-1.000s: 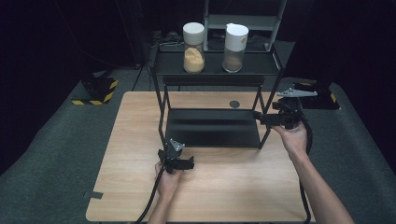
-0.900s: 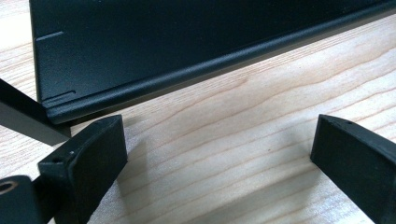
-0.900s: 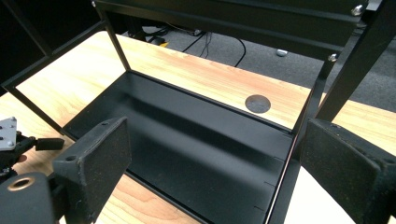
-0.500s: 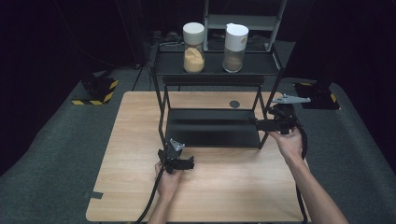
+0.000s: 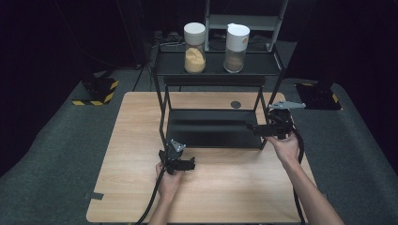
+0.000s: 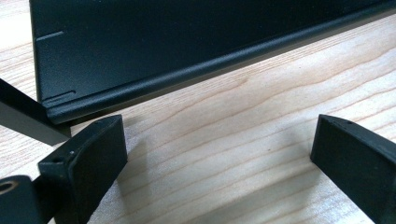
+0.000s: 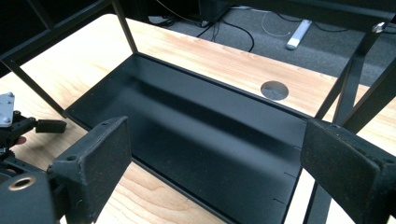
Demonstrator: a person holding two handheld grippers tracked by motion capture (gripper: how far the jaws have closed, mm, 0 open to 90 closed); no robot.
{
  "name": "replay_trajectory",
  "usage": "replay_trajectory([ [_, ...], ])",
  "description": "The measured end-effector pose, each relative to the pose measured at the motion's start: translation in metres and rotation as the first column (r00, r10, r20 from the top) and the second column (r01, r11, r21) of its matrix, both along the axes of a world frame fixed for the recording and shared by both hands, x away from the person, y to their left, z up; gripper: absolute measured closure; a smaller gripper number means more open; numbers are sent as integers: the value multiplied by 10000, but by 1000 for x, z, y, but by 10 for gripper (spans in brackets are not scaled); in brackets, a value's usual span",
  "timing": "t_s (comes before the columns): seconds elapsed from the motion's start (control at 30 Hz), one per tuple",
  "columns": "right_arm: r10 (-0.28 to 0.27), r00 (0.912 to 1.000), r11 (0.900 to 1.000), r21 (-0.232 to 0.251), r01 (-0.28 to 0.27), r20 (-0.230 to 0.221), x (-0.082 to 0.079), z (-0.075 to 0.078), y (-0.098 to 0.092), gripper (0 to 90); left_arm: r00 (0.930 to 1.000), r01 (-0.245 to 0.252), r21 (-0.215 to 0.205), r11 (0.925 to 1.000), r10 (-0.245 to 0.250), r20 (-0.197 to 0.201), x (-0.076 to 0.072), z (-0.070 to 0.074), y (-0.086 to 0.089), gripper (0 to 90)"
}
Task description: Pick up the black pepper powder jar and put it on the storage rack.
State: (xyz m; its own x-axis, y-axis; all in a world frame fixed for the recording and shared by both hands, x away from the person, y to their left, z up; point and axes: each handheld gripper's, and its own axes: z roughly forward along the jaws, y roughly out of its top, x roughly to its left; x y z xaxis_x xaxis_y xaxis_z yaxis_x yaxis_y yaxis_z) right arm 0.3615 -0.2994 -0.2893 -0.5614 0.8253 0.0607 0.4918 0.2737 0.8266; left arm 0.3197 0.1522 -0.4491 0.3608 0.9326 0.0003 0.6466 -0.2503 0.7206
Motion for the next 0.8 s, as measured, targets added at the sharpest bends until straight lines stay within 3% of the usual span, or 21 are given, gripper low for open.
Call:
replay_trajectory([
  [0.8, -17, 9995, 10000, 2, 17, -312, -1, -33, 7, 83, 10000, 2, -2, 10000, -2, 0, 0, 0, 0, 34],
])
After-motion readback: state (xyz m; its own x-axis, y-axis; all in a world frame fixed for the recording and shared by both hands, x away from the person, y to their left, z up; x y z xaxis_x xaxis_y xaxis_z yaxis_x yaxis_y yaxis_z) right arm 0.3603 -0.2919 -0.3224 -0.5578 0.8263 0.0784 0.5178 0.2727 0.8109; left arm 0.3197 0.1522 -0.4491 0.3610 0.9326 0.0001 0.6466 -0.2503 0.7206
